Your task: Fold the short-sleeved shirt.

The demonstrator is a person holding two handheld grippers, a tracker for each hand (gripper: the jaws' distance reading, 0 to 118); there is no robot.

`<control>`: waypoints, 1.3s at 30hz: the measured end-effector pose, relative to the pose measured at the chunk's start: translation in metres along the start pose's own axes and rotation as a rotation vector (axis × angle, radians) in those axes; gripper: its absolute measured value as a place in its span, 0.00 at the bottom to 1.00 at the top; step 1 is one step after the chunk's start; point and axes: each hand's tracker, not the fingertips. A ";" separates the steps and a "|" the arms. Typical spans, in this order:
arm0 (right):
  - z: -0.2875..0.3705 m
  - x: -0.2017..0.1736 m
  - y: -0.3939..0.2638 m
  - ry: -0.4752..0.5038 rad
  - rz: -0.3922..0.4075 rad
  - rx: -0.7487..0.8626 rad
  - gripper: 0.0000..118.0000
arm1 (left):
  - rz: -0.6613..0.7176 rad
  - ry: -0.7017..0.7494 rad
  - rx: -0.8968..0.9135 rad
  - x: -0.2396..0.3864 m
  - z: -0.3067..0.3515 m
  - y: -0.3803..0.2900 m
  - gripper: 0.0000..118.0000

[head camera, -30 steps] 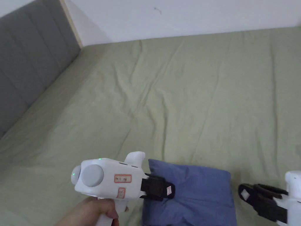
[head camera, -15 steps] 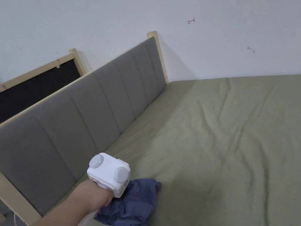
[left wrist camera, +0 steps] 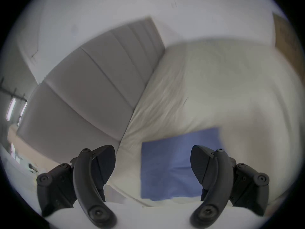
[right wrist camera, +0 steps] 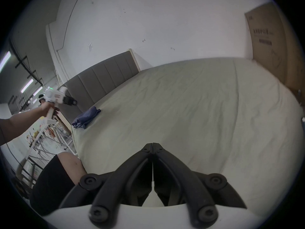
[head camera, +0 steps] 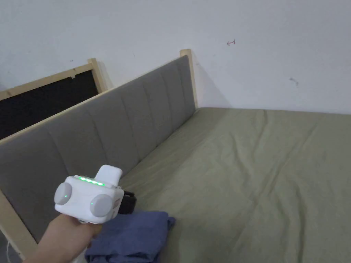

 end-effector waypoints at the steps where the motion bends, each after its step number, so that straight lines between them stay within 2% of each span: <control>1: 0.008 -0.002 0.006 -0.015 0.017 0.020 0.00 | 0.042 -0.025 0.044 0.004 0.025 0.004 0.74; 2: 0.018 -0.004 0.013 -0.040 0.032 0.048 0.00 | 0.072 -0.087 0.103 0.014 0.058 0.007 0.70; 3: 0.029 -0.006 0.020 -0.074 0.048 0.070 0.00 | 0.086 -0.118 0.164 0.025 0.085 0.007 0.70; 4: 0.038 -0.008 0.026 -0.100 0.066 0.086 0.00 | 0.090 -0.122 0.218 0.034 0.107 0.008 0.50; 5: 0.051 -0.011 0.034 -0.140 0.097 0.114 0.00 | 0.089 -0.142 0.295 0.052 0.132 0.006 0.33; 7: 0.076 -0.017 0.046 -0.209 0.145 0.158 0.00 | 0.121 -0.169 0.400 0.081 0.179 0.002 0.08; 8: 0.087 -0.020 0.051 -0.247 0.165 0.180 0.00 | 0.157 -0.191 0.453 0.092 0.200 0.002 0.02; 10: 0.114 -0.025 0.062 -0.305 0.197 0.222 0.00 | 0.190 -0.281 0.556 0.120 0.240 -0.001 0.00; 11: 0.128 -0.054 0.076 -0.340 0.214 0.246 0.00 | 0.204 -0.286 0.602 0.135 0.258 -0.003 0.00; 14: 0.163 -0.068 0.089 -0.412 0.236 0.335 0.00 | 0.187 -0.310 0.664 0.180 0.291 -0.009 0.00; 19: 0.197 -0.054 0.085 -0.460 0.220 0.431 0.00 | 0.165 -0.438 0.727 0.246 0.316 -0.035 0.00; 22: 0.207 -0.050 0.073 -0.494 0.226 0.453 0.00 | 0.096 -0.424 0.704 0.282 0.316 -0.051 0.00; 24: 0.211 -0.041 0.060 -0.491 0.210 0.473 0.00 | 0.113 -0.446 0.700 0.294 0.315 -0.061 0.00; 28: 0.209 -0.029 0.040 -0.537 0.234 0.459 0.00 | 0.098 -0.419 0.683 0.314 0.306 -0.075 0.00; 33: 0.201 -0.012 0.025 -0.554 0.158 0.456 0.00 | 0.137 -0.424 0.661 0.319 0.302 -0.084 0.00; 39: 0.197 -0.012 0.018 -0.565 0.157 0.450 0.00 | 0.145 -0.404 0.657 0.323 0.301 -0.085 0.00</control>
